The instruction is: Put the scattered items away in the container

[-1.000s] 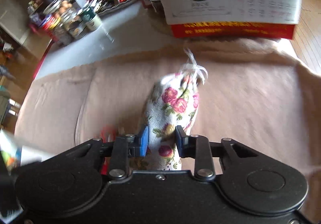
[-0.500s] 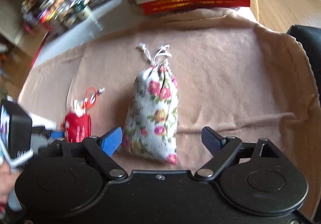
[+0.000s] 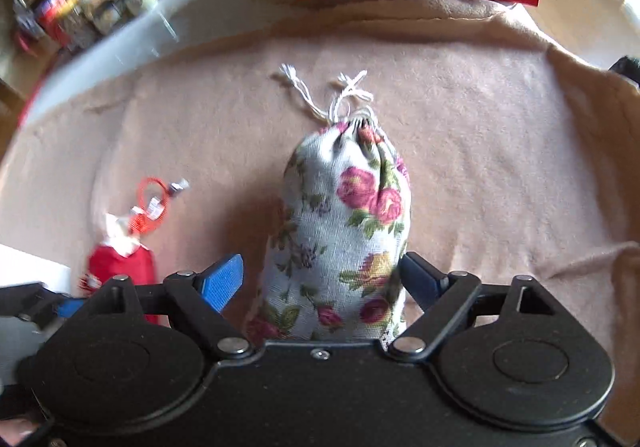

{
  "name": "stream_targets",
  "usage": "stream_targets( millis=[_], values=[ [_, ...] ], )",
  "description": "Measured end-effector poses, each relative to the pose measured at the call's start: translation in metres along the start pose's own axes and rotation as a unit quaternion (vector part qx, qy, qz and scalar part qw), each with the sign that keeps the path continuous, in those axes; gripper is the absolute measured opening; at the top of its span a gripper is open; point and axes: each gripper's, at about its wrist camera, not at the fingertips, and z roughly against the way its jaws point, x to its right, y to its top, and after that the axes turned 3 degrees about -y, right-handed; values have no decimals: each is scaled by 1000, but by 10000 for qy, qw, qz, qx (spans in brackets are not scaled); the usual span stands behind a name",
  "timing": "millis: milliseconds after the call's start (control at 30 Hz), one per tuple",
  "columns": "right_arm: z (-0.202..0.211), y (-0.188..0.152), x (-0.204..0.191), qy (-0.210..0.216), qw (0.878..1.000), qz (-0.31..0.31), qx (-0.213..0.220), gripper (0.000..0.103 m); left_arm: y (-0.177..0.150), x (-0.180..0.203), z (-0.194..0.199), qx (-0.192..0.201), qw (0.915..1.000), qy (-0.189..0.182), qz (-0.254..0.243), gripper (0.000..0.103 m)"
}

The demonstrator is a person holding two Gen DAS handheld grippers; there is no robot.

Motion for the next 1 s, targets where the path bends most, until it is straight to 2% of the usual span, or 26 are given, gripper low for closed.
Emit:
stream_targets(
  millis=[100,167,400,500,633,667,700,733,767,800,900,1000],
  values=[
    [-11,-2,1,-6,9992,-159,-356,85,-2,3,1,-2,10000,26,-14,74],
    [-17,-1,7,160,9981,-264,-524,85,-2,4,1,12,10000,44,-33,74],
    [-19,-2,20,463,9968,-451,-466,91,-3,3,-1,10,10000,23,-31,74],
    [-17,-2,20,334,9980,-458,-272,90,-4,2,0,8,10000,25,-46,74],
    [-20,-2,16,170,9985,-408,-331,88,-3,0,-1,-4,10000,5,-42,74],
    [-20,-3,14,121,9988,-365,-289,86,-3,0,-1,-7,10000,4,-41,74],
    [-20,-2,12,49,9992,-329,-218,80,-2,0,0,-9,10000,4,-40,72],
    [-17,-2,9,-68,9995,-274,-140,68,-2,0,1,-9,10000,-15,-34,70],
    [-14,-1,4,-99,9998,-155,-85,58,-2,1,2,-9,10000,-46,-14,62],
    [-12,-1,2,-114,9999,-84,-84,54,-2,1,3,-9,10000,-41,4,59],
    [-4,-2,7,-18,9999,-142,-53,49,-3,5,8,8,10000,34,-54,57],
    [6,-6,12,102,9998,-179,-17,49,-4,6,16,10,10000,-11,-26,56]
  ],
)
